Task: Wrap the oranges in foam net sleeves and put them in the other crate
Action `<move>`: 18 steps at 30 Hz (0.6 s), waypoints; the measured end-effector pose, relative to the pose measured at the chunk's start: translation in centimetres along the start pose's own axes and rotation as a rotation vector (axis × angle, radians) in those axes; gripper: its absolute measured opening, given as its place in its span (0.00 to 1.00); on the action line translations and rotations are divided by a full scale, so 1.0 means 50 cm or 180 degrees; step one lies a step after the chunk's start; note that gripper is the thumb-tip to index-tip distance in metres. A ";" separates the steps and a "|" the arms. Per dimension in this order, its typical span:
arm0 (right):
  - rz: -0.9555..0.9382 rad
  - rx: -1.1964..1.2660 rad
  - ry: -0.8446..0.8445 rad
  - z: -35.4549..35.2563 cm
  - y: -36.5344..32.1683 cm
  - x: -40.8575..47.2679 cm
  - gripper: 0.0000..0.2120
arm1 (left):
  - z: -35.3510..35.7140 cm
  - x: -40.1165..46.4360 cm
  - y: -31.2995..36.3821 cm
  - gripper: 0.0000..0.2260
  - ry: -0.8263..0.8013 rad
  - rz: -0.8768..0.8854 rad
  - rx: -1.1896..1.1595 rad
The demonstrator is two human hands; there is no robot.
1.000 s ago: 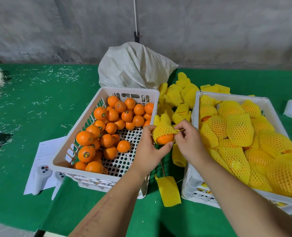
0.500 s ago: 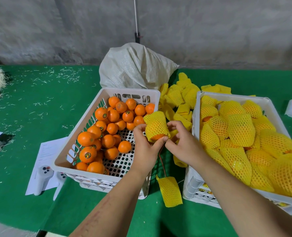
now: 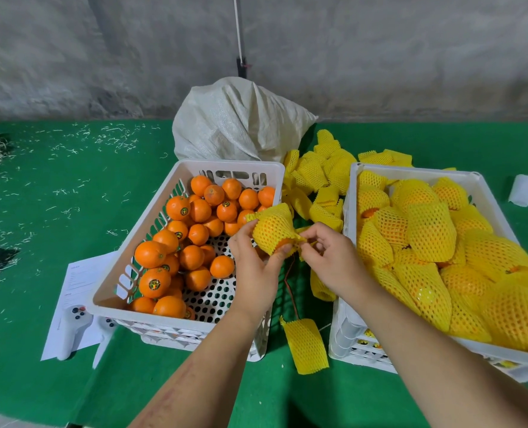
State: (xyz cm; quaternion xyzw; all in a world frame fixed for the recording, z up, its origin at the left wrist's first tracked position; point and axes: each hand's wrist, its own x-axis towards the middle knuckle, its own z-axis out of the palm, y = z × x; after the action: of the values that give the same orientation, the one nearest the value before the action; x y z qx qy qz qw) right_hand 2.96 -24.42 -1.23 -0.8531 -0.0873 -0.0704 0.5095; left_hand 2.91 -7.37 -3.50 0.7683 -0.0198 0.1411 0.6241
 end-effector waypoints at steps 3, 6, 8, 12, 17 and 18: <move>0.0220 0.0127 -0.0085 -0.004 -0.010 0.001 0.09 | 0.001 0.000 0.000 0.32 -0.0053 0.0141 0.0189; 0.0395 0.0358 -0.0200 -0.012 -0.021 -0.002 0.20 | 0.004 -0.006 0.002 0.36 -0.0313 0.0500 0.0510; 0.0451 -0.0044 -0.0358 -0.014 -0.032 -0.006 0.36 | 0.007 -0.011 0.005 0.37 -0.0557 0.0737 0.0750; 0.0479 -0.0259 -0.0340 -0.008 -0.036 -0.004 0.44 | 0.005 -0.012 0.011 0.32 -0.0747 0.0729 0.0437; 0.0335 0.0499 -0.0026 -0.007 -0.023 0.001 0.46 | 0.002 -0.010 0.005 0.28 -0.0615 0.0177 0.0215; 0.0297 0.0551 0.0024 -0.005 -0.023 0.001 0.46 | 0.005 -0.011 0.005 0.26 -0.0700 0.0246 0.0434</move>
State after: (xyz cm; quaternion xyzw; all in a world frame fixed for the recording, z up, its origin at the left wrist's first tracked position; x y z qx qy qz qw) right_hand 2.76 -24.12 -0.11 -0.8088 -0.0514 -0.0420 0.5843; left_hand 2.38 -7.74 -3.45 0.8184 -0.1080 0.0810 0.5586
